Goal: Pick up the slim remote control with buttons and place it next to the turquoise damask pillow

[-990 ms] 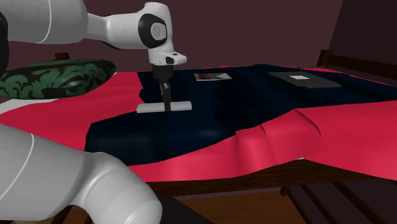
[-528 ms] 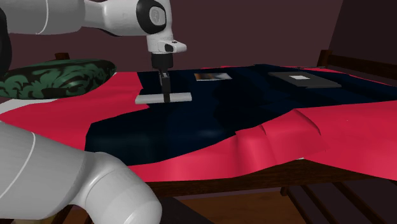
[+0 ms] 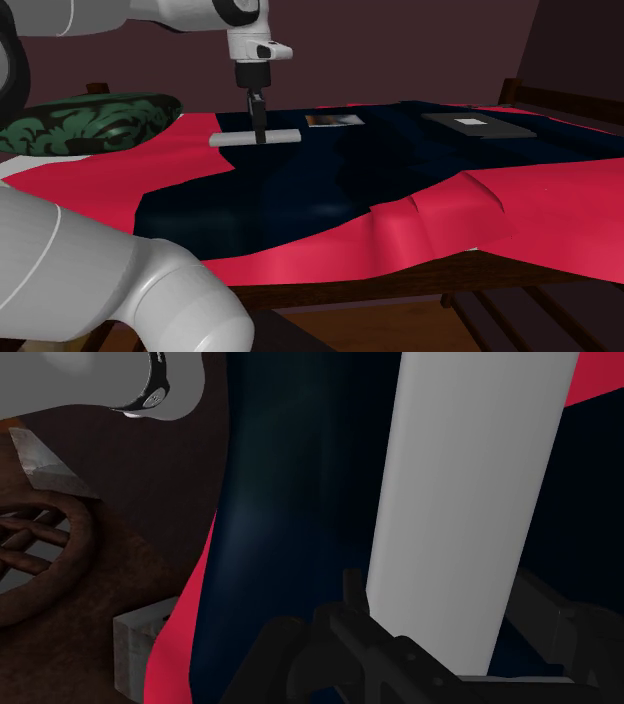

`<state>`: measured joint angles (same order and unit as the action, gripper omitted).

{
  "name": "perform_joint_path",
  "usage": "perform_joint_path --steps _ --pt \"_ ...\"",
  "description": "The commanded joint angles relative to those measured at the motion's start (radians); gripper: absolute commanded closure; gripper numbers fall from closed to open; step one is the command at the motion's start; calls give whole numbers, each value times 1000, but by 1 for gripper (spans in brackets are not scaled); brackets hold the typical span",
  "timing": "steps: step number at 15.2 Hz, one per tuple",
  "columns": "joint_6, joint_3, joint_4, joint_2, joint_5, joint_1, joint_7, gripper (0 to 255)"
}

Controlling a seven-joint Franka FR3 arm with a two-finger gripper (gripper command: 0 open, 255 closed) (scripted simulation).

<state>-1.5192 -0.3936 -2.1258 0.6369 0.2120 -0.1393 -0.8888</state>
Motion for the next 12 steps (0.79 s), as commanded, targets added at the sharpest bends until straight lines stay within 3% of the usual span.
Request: perform_joint_path --steps 1,12 --pt "23 2 32 -10 -4 -3 -2 255" --pt "160 12 229 -71 -25 -17 -16 255"
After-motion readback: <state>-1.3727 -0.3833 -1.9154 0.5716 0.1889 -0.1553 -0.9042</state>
